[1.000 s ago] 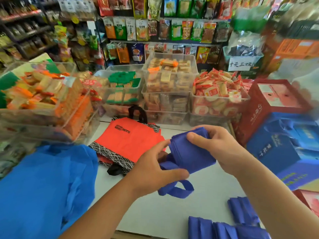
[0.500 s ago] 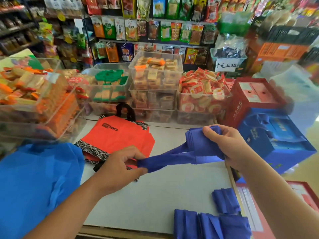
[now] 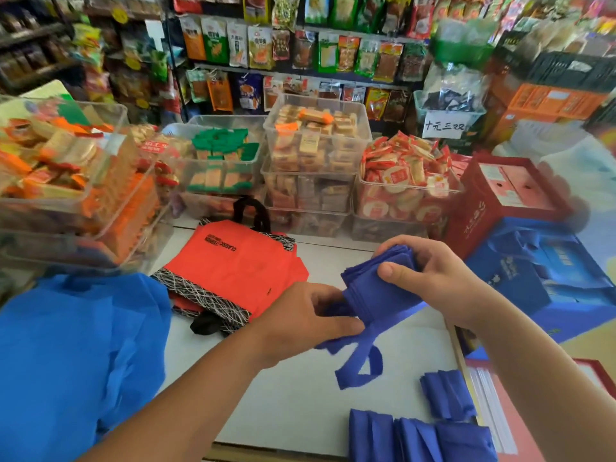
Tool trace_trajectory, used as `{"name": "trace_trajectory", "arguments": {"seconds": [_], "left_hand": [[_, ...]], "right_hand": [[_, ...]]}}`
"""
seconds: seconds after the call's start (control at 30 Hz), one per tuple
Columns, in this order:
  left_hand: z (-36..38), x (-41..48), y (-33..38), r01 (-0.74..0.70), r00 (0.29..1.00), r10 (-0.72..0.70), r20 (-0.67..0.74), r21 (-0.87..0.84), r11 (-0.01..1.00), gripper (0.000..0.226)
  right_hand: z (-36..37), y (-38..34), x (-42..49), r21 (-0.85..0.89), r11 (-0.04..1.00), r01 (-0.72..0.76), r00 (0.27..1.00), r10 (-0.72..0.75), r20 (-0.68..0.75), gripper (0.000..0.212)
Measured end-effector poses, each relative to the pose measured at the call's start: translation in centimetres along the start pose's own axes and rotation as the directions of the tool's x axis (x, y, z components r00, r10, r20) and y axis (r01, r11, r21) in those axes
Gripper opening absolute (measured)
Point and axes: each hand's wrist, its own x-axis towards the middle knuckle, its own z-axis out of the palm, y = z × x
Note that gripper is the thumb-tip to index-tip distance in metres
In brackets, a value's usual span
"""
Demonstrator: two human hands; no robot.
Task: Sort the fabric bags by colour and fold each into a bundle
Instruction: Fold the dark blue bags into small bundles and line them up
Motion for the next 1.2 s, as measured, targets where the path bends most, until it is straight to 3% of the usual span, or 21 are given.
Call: {"name": "trace_trajectory", "arguments": {"seconds": [0.1,0.17,0.3,0.4,0.47,0.57,0.67,0.8,1.0,1.1,1.2], "left_hand": [[-2.4,-0.6,-1.2,0.066,0.998,-0.063,-0.026,0.14,0.988,0.016],[-4.1,-1.0,-1.8,0.105,0.994,-0.099,-0.055,0.131,0.986,0.013],[-7.1,-1.6,-2.6,0.096,0.993,-0.095,-0.077,0.013,0.995,0.011],[-8.0,-1.6,-2.7,0.054,0.993,-0.078,-0.092,-0.236,0.97,0.012],[-7.9,-1.5,-2.5,0.029,0.995,-0.075,-0.068,-0.516,0.856,0.013],[-7.5,-1.1,-2.1,-0.031,0.989,-0.08,-0.125,-0.702,0.711,0.009],[-6.9,-0.7,-1.9,-0.069,0.966,-0.126,-0.224,-0.7,0.71,0.003],[-6.4,-0.5,-2.3,-0.081,0.947,-0.176,-0.268,-0.73,0.679,0.016],[-6.2,-0.8,-3.1,-0.064,0.936,-0.228,-0.266,-0.769,0.636,0.008],[-6.0,-0.9,-2.6,-0.081,0.882,-0.248,-0.401,-0.647,0.758,0.007],[-5.5,-0.9,-1.9,-0.123,0.854,-0.151,-0.498,-0.476,0.871,0.028]], "right_hand": [[-0.3,0.0,0.4,-0.001,1.0,-0.024,0.997,0.023,-0.07,0.022],[-0.8,0.2,0.7,0.041,0.998,-0.04,0.991,0.045,-0.126,0.028],[-1.5,1.4,1.1,0.127,0.987,-0.102,0.978,0.123,-0.169,0.068],[-0.8,2.0,1.6,0.18,0.975,-0.131,0.966,0.166,-0.196,0.078],[-0.1,2.4,1.9,0.214,0.97,-0.116,0.954,0.169,-0.246,0.076],[0.7,3.0,2.2,0.248,0.963,-0.108,0.929,0.187,-0.32,0.059],[1.1,4.0,2.1,0.312,0.942,-0.126,0.9,0.241,-0.362,0.037],[1.7,5.5,2.2,0.357,0.915,-0.189,0.88,0.319,-0.352,0.034],[2.2,6.7,2.8,0.335,0.92,-0.203,0.879,0.322,-0.352,0.029],[1.9,7.1,2.9,0.291,0.936,-0.195,0.874,0.301,-0.382,0.026],[1.4,8.0,2.7,0.267,0.938,-0.22,0.851,0.318,-0.418,0.012]]}}
